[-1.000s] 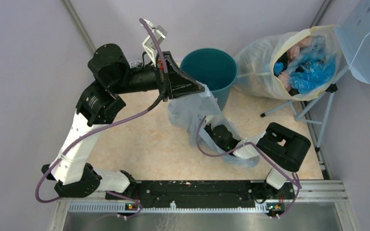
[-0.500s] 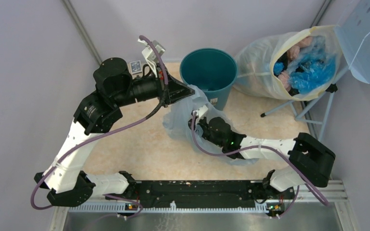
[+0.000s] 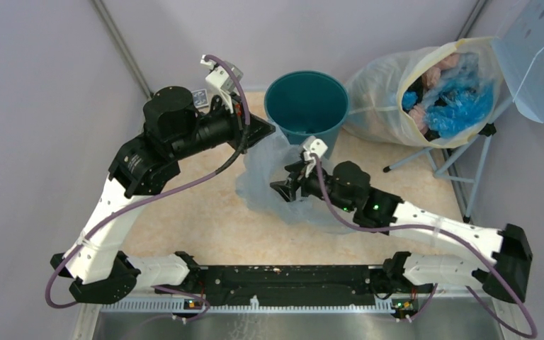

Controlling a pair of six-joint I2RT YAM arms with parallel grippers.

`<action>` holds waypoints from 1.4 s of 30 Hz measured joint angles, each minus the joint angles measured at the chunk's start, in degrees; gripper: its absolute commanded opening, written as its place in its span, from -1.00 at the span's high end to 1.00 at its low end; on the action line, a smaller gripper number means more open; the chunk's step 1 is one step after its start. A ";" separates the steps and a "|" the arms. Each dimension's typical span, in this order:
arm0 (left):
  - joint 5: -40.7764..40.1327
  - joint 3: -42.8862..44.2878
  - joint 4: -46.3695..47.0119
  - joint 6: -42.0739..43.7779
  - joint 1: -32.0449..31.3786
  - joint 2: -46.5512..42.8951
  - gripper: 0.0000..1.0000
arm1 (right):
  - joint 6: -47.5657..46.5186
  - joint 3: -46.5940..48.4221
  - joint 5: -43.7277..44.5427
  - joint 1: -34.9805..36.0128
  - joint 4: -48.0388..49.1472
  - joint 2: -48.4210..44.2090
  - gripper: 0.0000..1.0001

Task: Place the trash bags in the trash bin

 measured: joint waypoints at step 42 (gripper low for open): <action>-4.61 10.08 -0.46 5.14 0.11 -1.88 1.00 | -1.51 38.05 8.20 -6.21 -35.93 1.64 1.00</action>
